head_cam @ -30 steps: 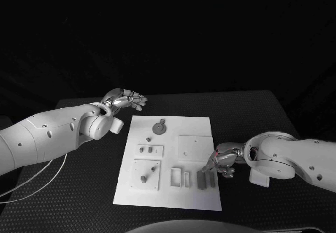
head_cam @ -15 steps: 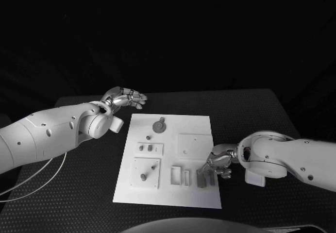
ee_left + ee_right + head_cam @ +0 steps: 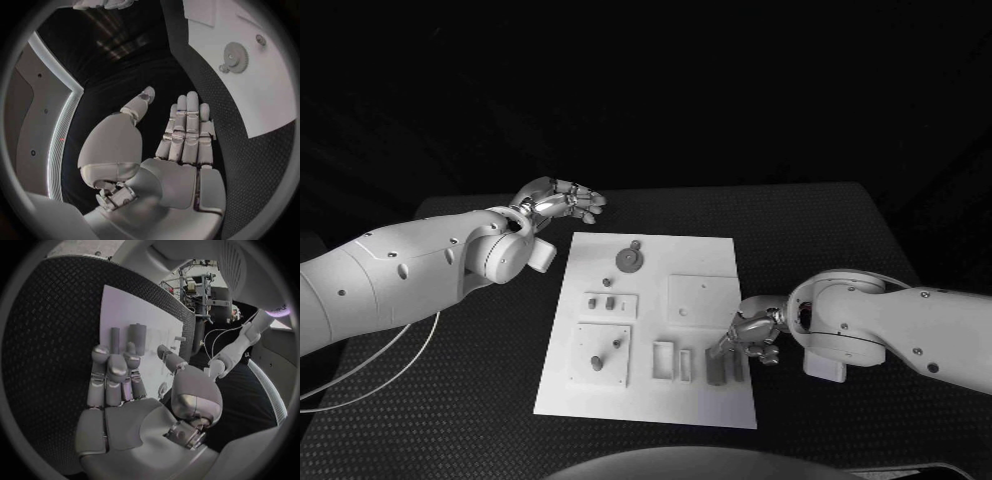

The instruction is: Assemble the parts on the task board

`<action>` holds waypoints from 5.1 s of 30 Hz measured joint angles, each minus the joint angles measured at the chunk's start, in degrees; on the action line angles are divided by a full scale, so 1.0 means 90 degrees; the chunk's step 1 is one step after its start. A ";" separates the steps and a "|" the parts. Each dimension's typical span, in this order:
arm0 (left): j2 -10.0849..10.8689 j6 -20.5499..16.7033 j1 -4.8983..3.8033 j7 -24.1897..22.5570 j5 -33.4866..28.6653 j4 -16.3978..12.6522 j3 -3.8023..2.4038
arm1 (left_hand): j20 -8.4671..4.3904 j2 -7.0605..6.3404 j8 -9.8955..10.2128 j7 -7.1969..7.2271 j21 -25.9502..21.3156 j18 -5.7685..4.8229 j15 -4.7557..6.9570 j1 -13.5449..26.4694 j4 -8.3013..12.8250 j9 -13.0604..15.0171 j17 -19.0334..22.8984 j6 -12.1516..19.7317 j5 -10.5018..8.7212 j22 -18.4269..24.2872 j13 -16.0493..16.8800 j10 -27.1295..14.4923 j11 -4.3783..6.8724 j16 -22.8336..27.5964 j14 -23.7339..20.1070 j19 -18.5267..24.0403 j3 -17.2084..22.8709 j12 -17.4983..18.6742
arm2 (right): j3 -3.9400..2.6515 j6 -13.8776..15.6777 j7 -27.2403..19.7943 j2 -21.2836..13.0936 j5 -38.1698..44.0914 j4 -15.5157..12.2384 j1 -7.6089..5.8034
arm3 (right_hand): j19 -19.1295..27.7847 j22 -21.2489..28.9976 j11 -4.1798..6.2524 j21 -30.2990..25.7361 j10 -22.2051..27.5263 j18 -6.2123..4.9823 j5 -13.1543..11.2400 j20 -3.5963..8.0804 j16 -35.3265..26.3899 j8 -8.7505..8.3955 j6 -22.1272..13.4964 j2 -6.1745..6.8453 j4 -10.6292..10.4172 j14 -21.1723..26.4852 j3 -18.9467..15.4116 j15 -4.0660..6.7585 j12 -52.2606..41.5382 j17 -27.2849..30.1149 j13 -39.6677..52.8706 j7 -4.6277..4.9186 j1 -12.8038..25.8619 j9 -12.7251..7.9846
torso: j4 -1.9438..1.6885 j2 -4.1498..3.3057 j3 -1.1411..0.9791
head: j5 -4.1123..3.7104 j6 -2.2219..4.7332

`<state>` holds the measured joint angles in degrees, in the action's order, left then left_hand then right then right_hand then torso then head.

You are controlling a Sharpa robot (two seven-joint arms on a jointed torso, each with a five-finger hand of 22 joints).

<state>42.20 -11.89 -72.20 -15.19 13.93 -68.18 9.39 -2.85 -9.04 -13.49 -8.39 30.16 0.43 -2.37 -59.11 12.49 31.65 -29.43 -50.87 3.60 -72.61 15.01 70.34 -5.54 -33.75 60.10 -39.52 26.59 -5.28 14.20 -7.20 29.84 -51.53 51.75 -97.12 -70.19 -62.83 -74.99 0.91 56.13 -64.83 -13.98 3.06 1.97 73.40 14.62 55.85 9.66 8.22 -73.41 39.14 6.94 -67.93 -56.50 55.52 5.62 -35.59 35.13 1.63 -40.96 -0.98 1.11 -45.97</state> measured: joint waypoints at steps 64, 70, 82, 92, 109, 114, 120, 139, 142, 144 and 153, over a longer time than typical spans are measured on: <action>0.0133 0.0018 -0.0002 0.0009 0.0000 -0.0094 0.0002 | 0.0000 0.0000 -0.0024 0.0000 0.0000 0.0000 -0.0022 0.0000 0.0000 -0.0010 -0.0030 0.0000 0.0000 -0.0021 -0.0001 0.0000 0.0000 0.0025 0.0022 0.0000 0.0000 0.0000 | -0.0028 0.0412 0.0406 0.0873 0.0639 0.0323 0.0297 | -0.0013 0.0000 -0.0045 0.0145 -0.0091 0.0033 -0.0021 0.0059 -0.0052 -0.0067 0.0047 -0.0333 0.0888 -0.0082 0.0301 -0.0037 -0.0021 -0.0175 0.0158 0.0022 -0.0822 0.0012 | 0.0010 -0.0001 0.0007 | 0.0106 -0.0052; 0.0139 0.0018 -0.0002 0.0009 0.0000 -0.0101 0.0002 | 0.0000 0.0000 -0.0024 0.0000 -0.0025 0.0000 -0.0022 0.0000 0.0000 -0.0010 -0.0036 0.0000 0.0000 -0.0020 -0.0001 0.0000 0.0000 0.0025 0.0022 0.0000 0.0000 0.0000 | -0.0031 0.0503 0.0400 0.0837 0.0646 0.0294 0.0297 | -0.0012 0.0000 -0.0022 0.0146 -0.0113 0.0039 -0.0051 0.0058 -0.0053 -0.0019 0.0134 -0.0436 0.0924 -0.0089 0.0308 -0.0044 -0.0020 -0.0184 0.0158 0.0007 -0.0978 -0.0014 | 0.0010 -0.0002 0.0005 | 0.0123 -0.0040; 0.0161 0.0016 -0.0003 0.0013 -0.0001 -0.0090 0.0003 | 0.0000 0.0000 -0.0024 0.0000 -0.0025 0.0000 -0.0022 0.0000 0.0000 -0.0009 -0.0043 0.0000 0.0000 -0.0026 -0.0001 0.0000 0.0000 0.0048 0.0022 0.0000 0.0000 0.0000 | -0.0001 0.0701 0.0421 0.0626 0.0189 0.0138 0.0056 | -0.0010 0.0000 0.0001 0.0145 -0.0181 0.0042 -0.0018 0.0055 -0.0107 -0.0015 0.0228 -0.0519 0.0829 -0.0120 0.0345 -0.0016 -0.0020 -0.0206 0.0164 -0.0081 -0.0952 -0.0021 | 0.0016 -0.0004 0.0001 | 0.0157 -0.0016; 0.0131 0.0016 -0.0003 0.0018 -0.0001 -0.0057 0.0004 | 0.0000 0.0000 -0.0024 0.0000 -0.0025 0.0001 -0.0022 0.0000 0.0000 -0.0015 -0.0048 0.0000 0.0000 -0.0031 -0.0001 0.0000 0.0000 0.0048 0.0022 0.0000 0.0000 0.0000 | -0.0002 0.0729 0.0439 0.0579 -0.0412 0.0092 -0.0225 | 0.0012 0.0000 0.0001 0.0145 -0.0181 0.0043 0.0011 0.0033 -0.0107 0.0023 0.0243 -0.0443 0.0823 -0.0121 0.0352 -0.0017 -0.0005 -0.0212 0.0164 -0.0096 -0.0876 -0.0018 | 0.0016 -0.0002 0.0004 | 0.0159 -0.0002; 0.0091 0.0016 -0.0002 0.0022 0.0000 -0.0041 0.0006 | 0.0000 0.0000 -0.0024 0.0000 -0.0025 0.0001 -0.0022 0.0000 0.0000 -0.0014 -0.0055 0.0000 0.0000 -0.0037 -0.0001 0.0000 0.0000 0.0048 0.0021 0.0000 0.0000 0.0000 | -0.0002 0.0851 0.0457 0.1289 -0.1201 0.0538 -0.0224 | 0.0034 0.0001 0.0001 0.0145 -0.0181 0.0042 0.0016 0.0010 -0.0133 0.0037 0.0250 -0.0380 0.0795 -0.0131 0.0327 -0.0027 0.0030 -0.0226 0.0182 -0.0102 -0.0744 -0.0037 | 0.0010 -0.0010 0.0009 | 0.0150 0.0012; 0.0074 0.0017 -0.0002 0.0023 0.0000 -0.0045 0.0006 | 0.0000 0.0000 -0.0024 0.0000 -0.0025 0.0001 -0.0021 0.0000 0.0000 -0.0014 -0.0061 0.0000 0.0000 -0.0037 -0.0002 0.0000 0.0000 0.0048 0.0022 0.0000 0.0000 0.0000 | -0.0001 0.0908 0.0460 0.1405 -0.1292 0.0642 -0.0130 | 0.0034 0.0002 0.0001 0.0145 -0.0181 0.0042 0.0018 0.0009 -0.0160 0.0000 0.0261 -0.0370 0.0773 -0.0131 0.0316 -0.0028 0.0030 -0.0232 0.0189 -0.0097 -0.0685 -0.0040 | 0.0004 -0.0014 0.0009 | 0.0150 -0.0007; 0.0065 0.0018 -0.0002 0.0024 0.0000 -0.0050 0.0006 | 0.0000 0.0000 -0.0024 0.0000 -0.0025 0.0000 -0.0021 0.0000 0.0000 -0.0019 -0.0061 0.0000 0.0000 -0.0043 -0.0001 0.0000 0.0000 0.0074 0.0021 0.0000 0.0000 0.0000 | -0.0001 0.0953 0.0463 0.1475 -0.1360 0.0687 0.0035 | 0.0034 0.0002 0.0001 0.0145 -0.0181 0.0042 0.0030 0.0009 -0.0161 0.0000 0.0267 -0.0347 0.0755 -0.0132 0.0299 -0.0029 0.0055 -0.0232 0.0195 -0.0096 -0.0627 -0.0059 | -0.0002 -0.0018 0.0011 | 0.0169 -0.0031; 0.0073 0.0019 -0.0003 0.0029 0.0000 -0.0050 0.0006 | 0.0000 0.0000 -0.0024 0.0000 -0.0049 0.0000 -0.0022 0.0000 0.0000 -0.0019 -0.0073 0.0000 0.0000 -0.0048 -0.0002 0.0000 0.0000 0.0074 0.0022 0.0000 0.0000 0.0000 | -0.0008 0.0991 0.0472 0.1536 -0.1328 0.0773 0.0126 | 0.0057 0.0002 0.0001 0.0146 -0.0181 0.0040 0.0030 -0.0015 -0.0183 -0.0018 0.0280 -0.0350 0.0719 -0.0143 0.0264 -0.0040 0.0056 -0.0244 0.0211 -0.0086 -0.0501 -0.0070 | 0.0016 -0.0013 0.0002 | 0.0229 -0.0069; 0.0075 0.0019 -0.0003 0.0029 0.0000 -0.0051 0.0007 | 0.0000 0.0000 -0.0024 0.0000 -0.0049 0.0001 -0.0022 0.0000 0.0000 -0.0018 -0.0073 0.0000 0.0000 -0.0047 -0.0002 0.0000 0.0000 0.0074 0.0022 0.0000 0.0000 0.0000 | -0.0013 0.0983 0.0467 0.1564 -0.1313 0.0792 0.0143 | 0.0057 0.0002 0.0001 0.0145 -0.0181 0.0039 0.0030 -0.0015 -0.0183 -0.0027 0.0300 -0.0301 0.0702 -0.0143 0.0246 -0.0040 0.0065 -0.0252 0.0218 -0.0066 -0.0452 -0.0078 | 0.0015 -0.0012 0.0001 | 0.0229 -0.0071; 0.0076 0.0019 -0.0003 0.0030 0.0000 -0.0052 0.0007 | 0.0000 0.0000 -0.0024 0.0000 -0.0049 0.0001 -0.0022 0.0000 0.0000 -0.0019 -0.0077 0.0000 0.0000 -0.0050 -0.0002 0.0000 0.0000 0.0074 0.0022 0.0000 0.0001 0.0000 | -0.0013 0.0982 0.0464 0.1576 -0.1302 0.0798 0.0159 | 0.0057 0.0002 0.0000 0.0146 -0.0182 0.0037 0.0030 -0.0015 -0.0208 -0.0049 0.0321 -0.0270 0.0693 -0.0143 0.0237 -0.0040 0.0080 -0.0253 0.0219 -0.0046 -0.0420 -0.0084 | 0.0014 -0.0013 0.0002 | 0.0229 -0.0074; 0.0088 0.0019 -0.0003 0.0032 0.0000 -0.0054 0.0008 | 0.0000 0.0000 -0.0024 0.0000 -0.0049 0.0001 -0.0022 0.0000 0.0000 -0.0024 -0.0079 0.0000 0.0000 -0.0053 -0.0001 0.0000 0.0000 0.0074 0.0022 0.0000 0.0000 0.0000 | -0.0021 0.0975 0.0454 0.1587 -0.1244 0.0801 0.0187 | 0.0057 0.0002 0.0000 0.0145 -0.0182 0.0031 0.0030 -0.0016 -0.0207 -0.0039 0.0344 -0.0269 0.0693 -0.0143 0.0237 -0.0040 0.0080 -0.0253 0.0225 -0.0045 -0.0420 -0.0083 | 0.0010 -0.0015 0.0005 | 0.0251 -0.0093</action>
<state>42.99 -11.72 -72.22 -14.89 13.93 -68.67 9.46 -2.85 -9.04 -13.70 -8.39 29.72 0.43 -2.57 -59.11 12.50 31.44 -30.14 -50.87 3.60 -73.09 14.99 70.34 -5.54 -33.08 60.30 -39.52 26.59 -5.27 14.00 1.58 33.93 -37.24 40.55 -89.92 -68.51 -62.31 -74.97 0.91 57.43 -66.47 -13.70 3.33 1.82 71.54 14.26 58.95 7.23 14.45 -74.70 41.27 6.58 -67.21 -58.77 57.55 5.21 -39.37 34.38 1.72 -41.09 -0.94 3.37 -46.81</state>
